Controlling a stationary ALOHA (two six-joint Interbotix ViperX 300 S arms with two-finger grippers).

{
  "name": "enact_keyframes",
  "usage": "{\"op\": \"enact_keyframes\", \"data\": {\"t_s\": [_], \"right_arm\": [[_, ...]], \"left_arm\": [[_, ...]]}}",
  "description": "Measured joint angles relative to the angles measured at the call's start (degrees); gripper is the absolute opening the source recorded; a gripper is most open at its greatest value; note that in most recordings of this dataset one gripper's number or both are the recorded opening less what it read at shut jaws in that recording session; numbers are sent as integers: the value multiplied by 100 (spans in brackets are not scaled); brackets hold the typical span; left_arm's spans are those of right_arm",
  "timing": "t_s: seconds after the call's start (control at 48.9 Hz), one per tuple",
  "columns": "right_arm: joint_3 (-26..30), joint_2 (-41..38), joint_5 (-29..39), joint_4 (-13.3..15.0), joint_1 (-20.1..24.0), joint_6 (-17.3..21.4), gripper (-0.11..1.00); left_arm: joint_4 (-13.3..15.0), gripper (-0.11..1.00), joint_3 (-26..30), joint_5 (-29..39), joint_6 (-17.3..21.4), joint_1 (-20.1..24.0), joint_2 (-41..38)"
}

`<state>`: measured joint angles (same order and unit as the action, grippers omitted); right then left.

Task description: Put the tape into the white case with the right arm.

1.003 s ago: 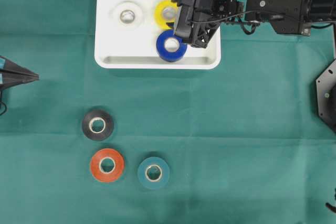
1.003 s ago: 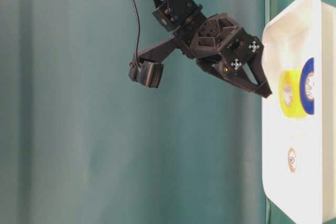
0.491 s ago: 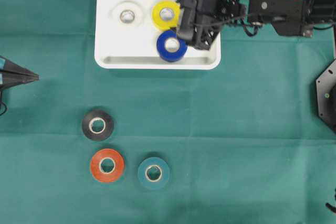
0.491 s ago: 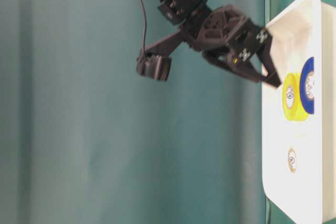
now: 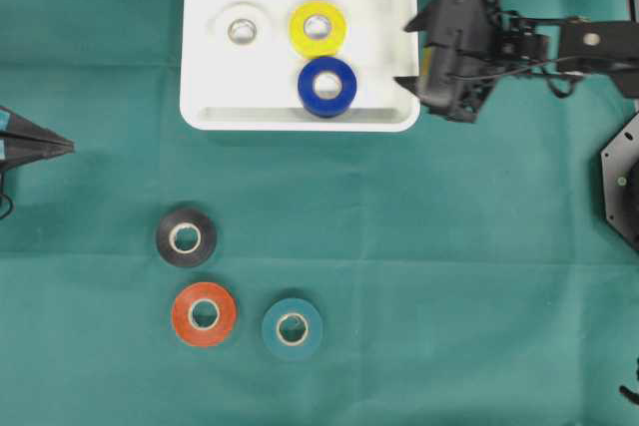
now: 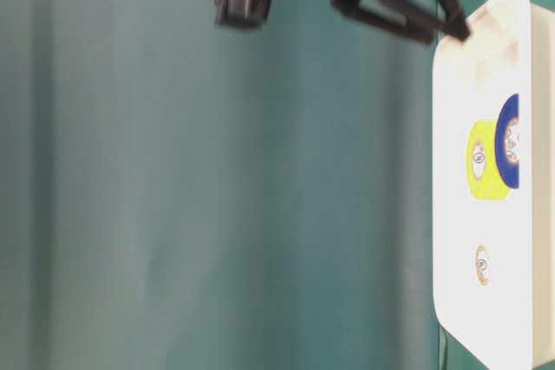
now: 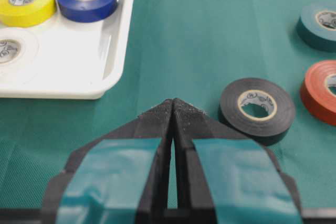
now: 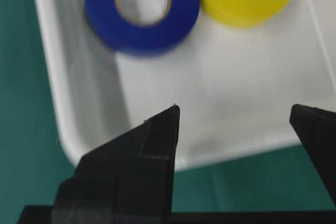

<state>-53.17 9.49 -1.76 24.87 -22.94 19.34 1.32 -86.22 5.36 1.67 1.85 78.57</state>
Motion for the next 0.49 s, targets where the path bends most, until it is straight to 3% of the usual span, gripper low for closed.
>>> {"op": "enact_keyframes", "data": {"t_s": [0.491], "right_arm": [[-1485, 1679, -9, 0, 0, 26, 57]], "left_arm": [[0, 0, 0, 0, 0, -9, 0]]}}
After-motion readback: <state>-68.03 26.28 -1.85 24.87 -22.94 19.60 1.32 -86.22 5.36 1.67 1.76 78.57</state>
